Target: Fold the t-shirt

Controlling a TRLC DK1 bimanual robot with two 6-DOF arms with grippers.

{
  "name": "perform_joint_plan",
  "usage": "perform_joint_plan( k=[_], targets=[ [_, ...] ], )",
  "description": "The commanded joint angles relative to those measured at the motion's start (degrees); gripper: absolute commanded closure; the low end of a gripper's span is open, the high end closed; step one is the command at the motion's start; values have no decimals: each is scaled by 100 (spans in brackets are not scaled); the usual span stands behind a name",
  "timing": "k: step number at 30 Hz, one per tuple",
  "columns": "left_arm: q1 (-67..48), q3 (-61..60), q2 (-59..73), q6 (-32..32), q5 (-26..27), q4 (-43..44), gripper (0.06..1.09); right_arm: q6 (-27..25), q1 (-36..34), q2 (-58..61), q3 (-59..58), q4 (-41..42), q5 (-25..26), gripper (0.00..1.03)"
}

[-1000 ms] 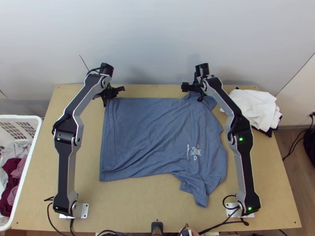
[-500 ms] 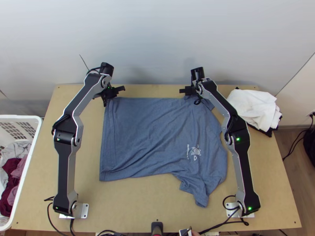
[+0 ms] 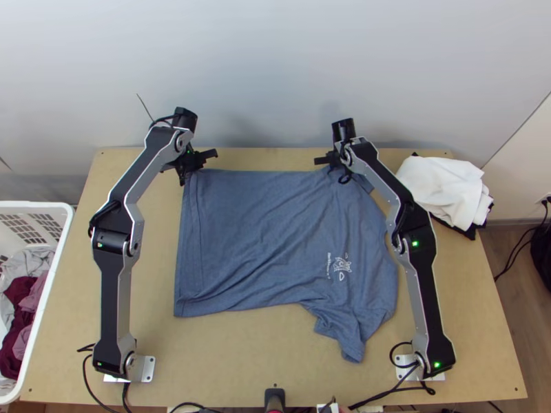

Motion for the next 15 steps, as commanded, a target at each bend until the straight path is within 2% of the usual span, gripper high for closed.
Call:
perform_joint_plan(
  k=[1, 6, 10, 15],
  targets=[
    [-26, 3, -158, 25, 3, 40, 104, -3, 11, -307, 49, 5, 223, 100],
    [35, 12, -281, 87, -14, 234, 104, 77, -33, -553, 119, 49, 214, 100],
    [185, 12, -334, 87, -76, 357, 104, 331, -148, -685, 111, 111, 179, 100],
    [369, 38, -387, 87, -128, 656, 104, 446, -174, -826, 111, 427, 153, 100]
  ],
)
